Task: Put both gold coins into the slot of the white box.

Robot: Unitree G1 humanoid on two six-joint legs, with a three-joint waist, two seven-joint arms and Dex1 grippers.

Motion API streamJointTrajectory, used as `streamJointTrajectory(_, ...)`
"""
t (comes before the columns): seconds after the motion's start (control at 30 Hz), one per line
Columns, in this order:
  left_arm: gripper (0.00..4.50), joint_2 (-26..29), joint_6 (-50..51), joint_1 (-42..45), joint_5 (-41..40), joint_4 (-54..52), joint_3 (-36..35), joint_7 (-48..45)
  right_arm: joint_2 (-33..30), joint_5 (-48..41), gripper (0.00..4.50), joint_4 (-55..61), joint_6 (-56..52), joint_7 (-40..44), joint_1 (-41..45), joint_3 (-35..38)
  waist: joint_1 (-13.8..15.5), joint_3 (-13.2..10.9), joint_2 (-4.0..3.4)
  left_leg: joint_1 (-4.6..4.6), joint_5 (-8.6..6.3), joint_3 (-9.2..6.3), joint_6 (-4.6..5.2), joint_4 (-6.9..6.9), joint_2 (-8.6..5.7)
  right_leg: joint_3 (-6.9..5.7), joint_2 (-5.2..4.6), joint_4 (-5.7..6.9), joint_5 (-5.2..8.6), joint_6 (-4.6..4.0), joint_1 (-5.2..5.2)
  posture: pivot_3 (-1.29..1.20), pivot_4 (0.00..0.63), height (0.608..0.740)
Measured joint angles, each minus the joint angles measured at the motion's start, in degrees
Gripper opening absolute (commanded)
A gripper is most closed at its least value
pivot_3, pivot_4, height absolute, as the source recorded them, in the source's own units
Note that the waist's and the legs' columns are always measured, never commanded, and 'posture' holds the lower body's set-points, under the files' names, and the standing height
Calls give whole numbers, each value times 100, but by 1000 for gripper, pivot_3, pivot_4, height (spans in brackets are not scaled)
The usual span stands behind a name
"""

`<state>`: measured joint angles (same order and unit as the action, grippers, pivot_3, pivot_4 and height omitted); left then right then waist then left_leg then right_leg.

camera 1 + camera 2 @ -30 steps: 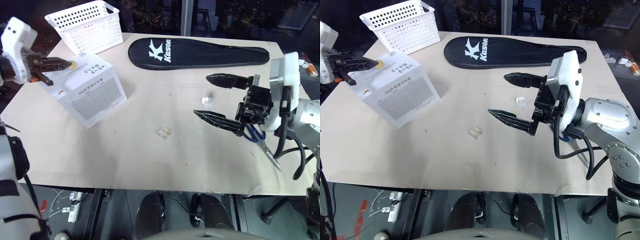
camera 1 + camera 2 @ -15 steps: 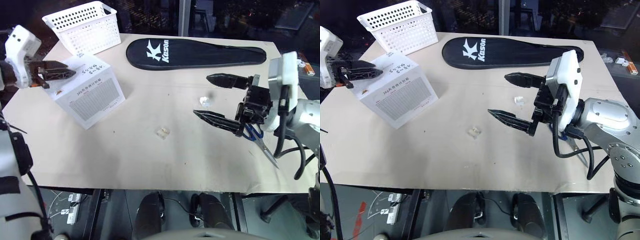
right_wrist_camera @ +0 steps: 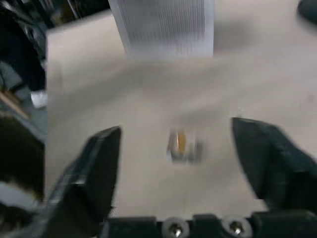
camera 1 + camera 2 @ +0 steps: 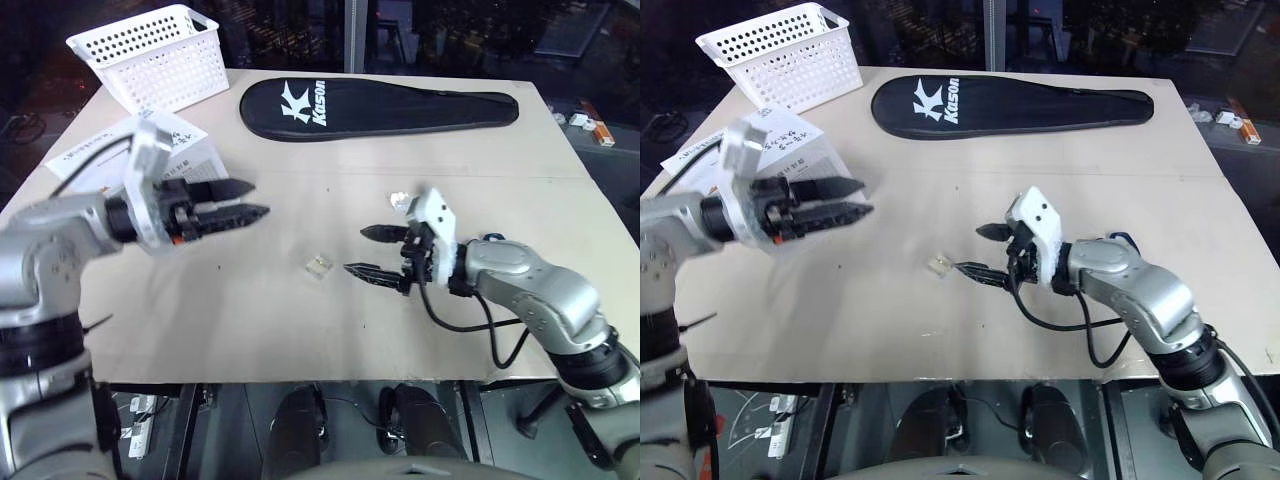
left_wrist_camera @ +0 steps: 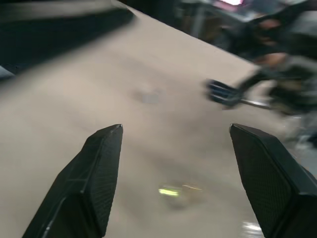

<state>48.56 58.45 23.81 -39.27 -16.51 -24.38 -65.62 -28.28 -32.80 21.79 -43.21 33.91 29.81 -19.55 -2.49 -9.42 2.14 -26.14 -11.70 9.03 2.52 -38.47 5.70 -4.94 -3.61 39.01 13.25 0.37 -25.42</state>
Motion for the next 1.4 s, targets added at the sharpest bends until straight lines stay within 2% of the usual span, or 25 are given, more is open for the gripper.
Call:
streamJointTrajectory(0.07, 3513, 3, -33, -135, -40, -208, -91, 99, 84, 113, 3251, -111, 13, -3, 21, -76, 20, 0, -1, 9, 3, 0, -6, 4, 0, 0, 0, 1, 1, 0, 5, 0, 150, 740)
streamJointTrajectory(0.1, 3513, 18, -221, -577, -35, -585, -242, 209, 261, 302, 3251, -338, 31, -12, 116, -221, 38, 3, -9, 42, 3, 2, -7, 10, 0, -2, -3, -5, 2, 0, 30, 0, 150, 740)
streamJointTrajectory(0.17, 3513, 5, -452, -1215, -6, -863, -239, 210, 400, 457, 3251, -550, 94, 24, 180, -266, 47, 4, -11, 43, 1, 3, -7, 11, 0, -4, -9, -8, 1, -3, 34, 0, 150, 740)
streamJointTrajectory(0.2, 3513, 0, -581, -1453, 24, -915, -236, 211, 459, 524, 2709, -661, 99, 55, 224, -292, 49, 5, -10, 43, 1, 2, -9, 10, 3, -6, -11, -8, 0, -8, 35, 0, 150, 740)
streamJointTrajectory(0.23, 3513, 2, -781, -1698, 92, -942, -236, 213, 557, 615, 2440, -810, 102, 75, 277, -320, 54, 5, -10, 42, -3, 1, -16, 10, 6, -9, -13, -8, -3, -18, 34, 0, 150, 740)
streamJointTrajectory(0.3, 3513, 8, -1051, -1908, 174, -945, -241, 214, 663, 755, 1512, -947, 108, 105, 315, -373, 73, 4, -11, 42, -11, 0, -29, 10, 9, -13, -16, -9, 2, -29, 31, 0, 150, 740)
streamJointTrajectory(0.47, 3513, 79, -1560, -2420, 252, -942, -248, 175, 978, 1082, 1512, -1252, 110, 167, 400, -480, 66, 4, -12, 39, -12, 2, -31, 13, 11, -12, -17, -10, 2, -30, 32, 0, 150, 740)
streamJointTrajectory(1.07, 3513, 196, -1823, -2799, 97, -1002, -248, 379, 1531, 1748, 1512, -1840, 141, 448, 515, -546, 32, 1, -16, 39, -15, 5, -35, 21, 14, -14, -19, -15, 4, -31, 24, 0, 150, 740)
streamJointTrajectory(1.1, 3513, 201, -1831, -2816, 93, -1002, -248, 397, 1542, 1777, 965, -1849, 145, 454, 517, -546, 33, 1, -16, 39, -15, 5, -35, 21, 14, -14, -20, -15, 4, -32, 24, 0, 150, 740)
streamJointTrajectory(1.2, 3513, 224, -1880, -2820, 85, -1002, -247, 434, 1577, 1877, 56, -1945, 160, 465, 545, -546, 33, 1, -17, 39, -15, 5, -35, 21, 15, -14, -21, -15, 4, -32, 23, 0, 150, 740)
streamJointTrajectory(1.4, 3513, 249, -1899, -2793, 74, -1001, -238, 472, 1615, 1936, 56, -1972, 207, 514, 571, -528, 30, 0, -18, 39, -15, 8, -36, 28, 15, -14, -22, -16, 6, -35, 20, 0, 150, 740)
